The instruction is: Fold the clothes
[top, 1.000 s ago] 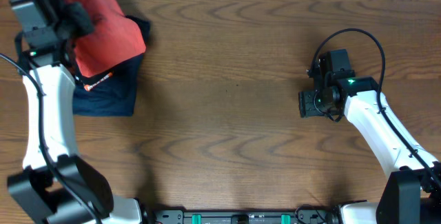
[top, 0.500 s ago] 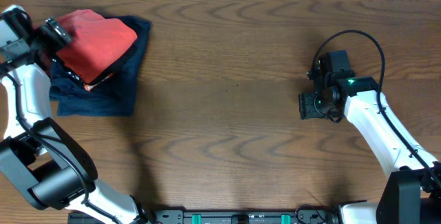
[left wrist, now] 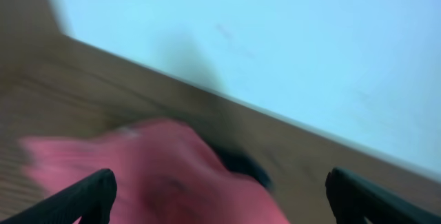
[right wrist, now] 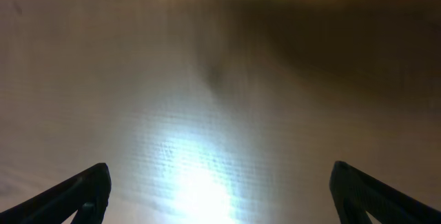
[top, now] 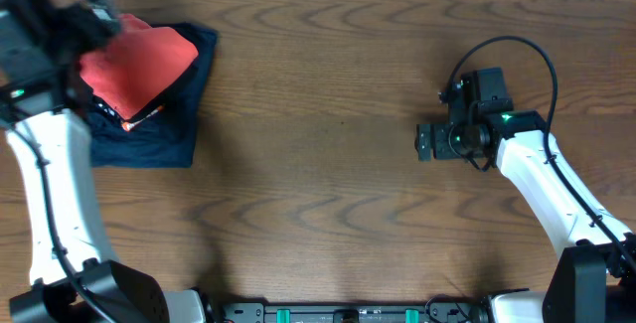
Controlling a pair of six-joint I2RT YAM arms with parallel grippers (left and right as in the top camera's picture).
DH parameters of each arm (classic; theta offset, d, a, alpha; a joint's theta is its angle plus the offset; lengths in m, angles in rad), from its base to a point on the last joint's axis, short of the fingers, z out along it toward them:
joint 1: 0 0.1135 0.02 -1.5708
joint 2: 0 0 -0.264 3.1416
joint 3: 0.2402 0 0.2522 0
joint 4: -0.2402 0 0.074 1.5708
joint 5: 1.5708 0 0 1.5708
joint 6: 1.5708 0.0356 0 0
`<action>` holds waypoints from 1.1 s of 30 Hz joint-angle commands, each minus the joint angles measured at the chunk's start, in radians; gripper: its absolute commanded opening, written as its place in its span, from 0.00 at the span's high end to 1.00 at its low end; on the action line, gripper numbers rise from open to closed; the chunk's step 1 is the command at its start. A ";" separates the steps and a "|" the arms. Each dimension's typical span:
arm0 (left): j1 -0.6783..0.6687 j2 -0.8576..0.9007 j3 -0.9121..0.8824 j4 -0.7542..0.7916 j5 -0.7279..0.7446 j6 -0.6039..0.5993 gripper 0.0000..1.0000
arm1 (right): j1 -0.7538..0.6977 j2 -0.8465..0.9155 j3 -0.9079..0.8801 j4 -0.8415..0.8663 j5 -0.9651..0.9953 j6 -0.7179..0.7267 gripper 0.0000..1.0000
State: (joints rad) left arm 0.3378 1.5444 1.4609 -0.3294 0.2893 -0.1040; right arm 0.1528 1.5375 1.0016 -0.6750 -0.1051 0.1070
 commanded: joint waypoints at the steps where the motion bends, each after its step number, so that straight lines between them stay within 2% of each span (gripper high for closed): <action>1: -0.124 0.024 -0.002 -0.119 0.032 0.087 0.02 | -0.002 -0.010 0.014 0.057 -0.018 0.027 0.01; 5: -0.269 0.030 -0.002 -0.277 -0.032 0.164 0.02 | -0.018 -0.010 0.015 0.173 0.030 0.026 0.01; 8: -0.334 0.029 -0.002 -0.389 -0.117 0.164 0.02 | -0.062 -0.010 0.041 0.216 0.029 0.021 0.01; 13: -0.338 0.022 -0.002 -0.579 -0.130 0.132 0.02 | -0.124 -0.027 0.193 0.006 0.027 -0.090 0.01; 16: -0.320 -0.008 -0.002 -0.655 -0.122 0.125 0.02 | -0.140 -0.091 0.251 -0.072 0.038 -0.109 0.01; 23: -0.317 -0.241 -0.064 -0.655 -0.119 0.114 0.02 | -0.145 -0.370 0.212 -0.085 0.101 -0.053 0.01; 29: -0.317 -0.590 -0.267 -0.524 -0.118 0.081 0.02 | -0.145 -0.685 0.056 -0.061 0.109 -0.051 0.01; 33: -0.317 -0.781 -0.363 -0.494 -0.118 0.076 0.02 | -0.145 -0.875 -0.048 -0.069 0.109 -0.052 0.01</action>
State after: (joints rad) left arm 0.0189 0.8455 1.1507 -0.8307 0.1761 -0.0040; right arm 0.0181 0.7448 1.0172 -0.7376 -0.0105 0.0444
